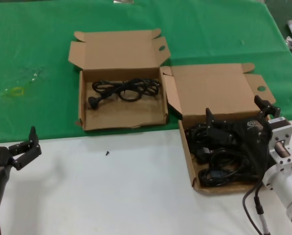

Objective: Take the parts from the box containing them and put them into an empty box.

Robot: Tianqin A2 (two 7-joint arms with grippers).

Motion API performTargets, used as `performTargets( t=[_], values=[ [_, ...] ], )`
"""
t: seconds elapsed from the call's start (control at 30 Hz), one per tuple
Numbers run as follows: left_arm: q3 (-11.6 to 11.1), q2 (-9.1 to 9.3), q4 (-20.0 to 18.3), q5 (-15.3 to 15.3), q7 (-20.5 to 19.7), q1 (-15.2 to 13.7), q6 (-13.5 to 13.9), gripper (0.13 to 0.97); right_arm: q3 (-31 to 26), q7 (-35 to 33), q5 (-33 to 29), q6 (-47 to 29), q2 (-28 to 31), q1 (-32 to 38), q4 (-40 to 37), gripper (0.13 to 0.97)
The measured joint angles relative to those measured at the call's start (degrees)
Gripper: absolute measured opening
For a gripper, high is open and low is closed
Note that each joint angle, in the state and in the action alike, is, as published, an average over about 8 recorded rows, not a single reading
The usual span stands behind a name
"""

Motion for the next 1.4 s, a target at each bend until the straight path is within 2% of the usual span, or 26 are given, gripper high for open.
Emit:
performTargets(
  t=[1.4],
  values=[
    [0.0,0.0,0.0,0.0,0.0,0.0,0.0,0.966,0.0,0.0,0.0,0.0,0.0,0.0,0.0,0.966]
  ],
)
